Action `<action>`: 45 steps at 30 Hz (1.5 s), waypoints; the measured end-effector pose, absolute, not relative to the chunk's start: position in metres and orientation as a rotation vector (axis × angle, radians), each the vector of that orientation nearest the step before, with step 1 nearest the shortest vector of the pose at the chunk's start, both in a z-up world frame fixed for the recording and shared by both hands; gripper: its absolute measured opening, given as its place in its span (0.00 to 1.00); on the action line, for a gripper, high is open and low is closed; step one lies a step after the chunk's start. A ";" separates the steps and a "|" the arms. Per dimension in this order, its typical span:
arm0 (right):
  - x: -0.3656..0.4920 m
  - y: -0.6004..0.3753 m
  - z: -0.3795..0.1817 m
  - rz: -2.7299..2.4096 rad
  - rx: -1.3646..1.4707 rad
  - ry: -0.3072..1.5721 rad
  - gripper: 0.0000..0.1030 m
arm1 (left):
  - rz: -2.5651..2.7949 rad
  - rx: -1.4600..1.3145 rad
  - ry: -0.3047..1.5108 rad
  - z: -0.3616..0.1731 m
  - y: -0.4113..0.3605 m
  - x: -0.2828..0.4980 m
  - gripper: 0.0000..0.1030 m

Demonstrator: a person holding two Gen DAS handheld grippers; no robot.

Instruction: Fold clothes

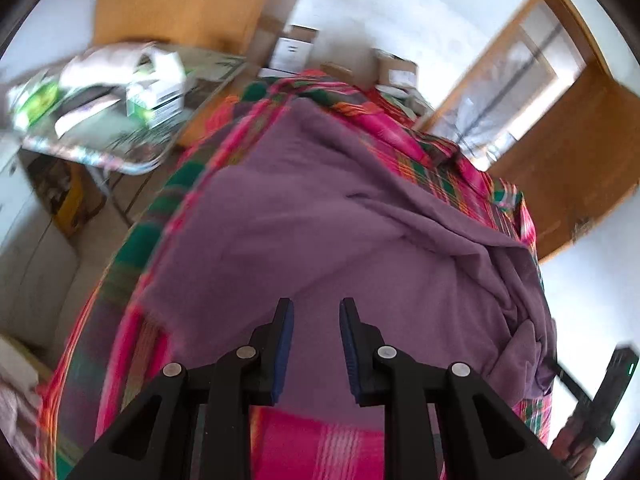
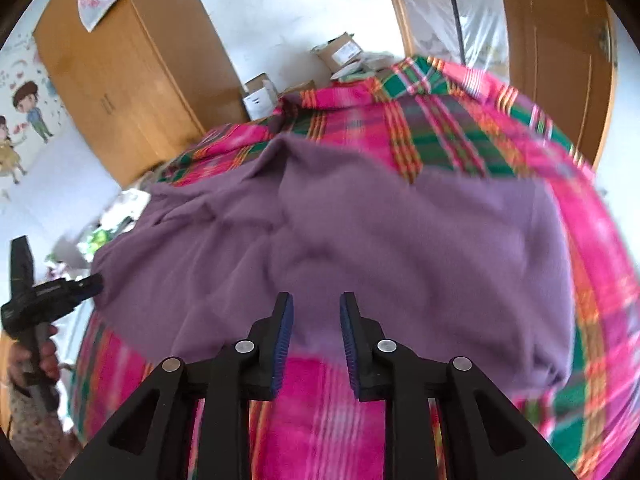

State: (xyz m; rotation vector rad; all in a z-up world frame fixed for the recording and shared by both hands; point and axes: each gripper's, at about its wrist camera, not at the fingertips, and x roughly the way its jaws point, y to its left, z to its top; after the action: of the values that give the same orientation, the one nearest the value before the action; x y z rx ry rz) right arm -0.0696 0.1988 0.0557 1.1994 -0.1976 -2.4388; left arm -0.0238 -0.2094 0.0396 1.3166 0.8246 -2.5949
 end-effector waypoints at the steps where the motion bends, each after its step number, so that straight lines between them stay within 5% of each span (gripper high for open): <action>1: -0.062 0.198 0.052 -2.414 1.198 -0.212 0.25 | -2.578 1.300 0.848 0.038 -0.214 -0.017 0.25; 7: -0.050 0.182 0.030 -2.260 1.212 -0.296 0.43 | -2.467 1.242 1.001 0.024 -0.242 0.014 0.28; 21: -0.055 0.133 0.015 -2.127 1.203 -0.391 0.53 | -2.348 1.142 1.236 0.002 -0.265 0.020 0.32; 40: -0.069 0.132 0.007 -2.241 1.293 -0.498 0.53 | -2.345 1.089 1.327 -0.004 -0.276 0.002 0.26; 45: -0.070 0.137 0.006 -2.285 1.296 -0.478 0.29 | -2.348 1.084 1.353 -0.005 -0.276 0.001 0.20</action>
State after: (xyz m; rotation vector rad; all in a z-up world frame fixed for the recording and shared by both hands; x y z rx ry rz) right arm -0.0699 0.1372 0.0063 1.2961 -0.4776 -2.2848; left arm 0.0010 -0.2764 -0.0052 1.0844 1.3526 -2.3485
